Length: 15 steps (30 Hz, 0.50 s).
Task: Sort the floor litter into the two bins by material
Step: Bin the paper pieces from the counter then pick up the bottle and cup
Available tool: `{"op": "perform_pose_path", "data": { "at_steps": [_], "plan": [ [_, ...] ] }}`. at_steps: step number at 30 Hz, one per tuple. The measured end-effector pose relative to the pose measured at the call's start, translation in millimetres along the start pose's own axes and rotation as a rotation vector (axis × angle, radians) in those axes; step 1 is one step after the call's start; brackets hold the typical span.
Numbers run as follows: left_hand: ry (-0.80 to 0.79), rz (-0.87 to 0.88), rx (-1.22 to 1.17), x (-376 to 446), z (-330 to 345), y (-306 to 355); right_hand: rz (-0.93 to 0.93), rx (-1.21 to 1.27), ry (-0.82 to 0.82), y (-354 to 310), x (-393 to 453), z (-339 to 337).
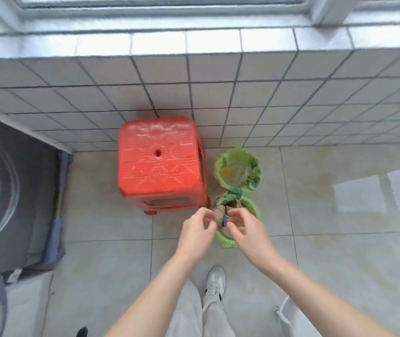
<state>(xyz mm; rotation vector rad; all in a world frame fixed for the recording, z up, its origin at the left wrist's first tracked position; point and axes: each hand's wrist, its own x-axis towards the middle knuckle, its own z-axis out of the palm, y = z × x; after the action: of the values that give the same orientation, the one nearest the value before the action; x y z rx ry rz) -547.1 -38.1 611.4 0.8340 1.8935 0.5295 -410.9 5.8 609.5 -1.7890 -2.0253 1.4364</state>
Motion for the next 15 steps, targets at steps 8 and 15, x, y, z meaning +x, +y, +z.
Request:
{"op": "perform_pose_path", "data": {
  "at_steps": [8,15],
  "plan": [
    [0.352,-0.059,-0.208,-94.9,-126.6,-29.5,-0.187,-0.083,-0.173,-131.2,-68.3,41.5],
    [0.617,-0.135,-0.328,-186.9,-241.1,-88.3,-0.402,-0.199,-0.312,-241.3,-108.1,105.2]
  ]
}}
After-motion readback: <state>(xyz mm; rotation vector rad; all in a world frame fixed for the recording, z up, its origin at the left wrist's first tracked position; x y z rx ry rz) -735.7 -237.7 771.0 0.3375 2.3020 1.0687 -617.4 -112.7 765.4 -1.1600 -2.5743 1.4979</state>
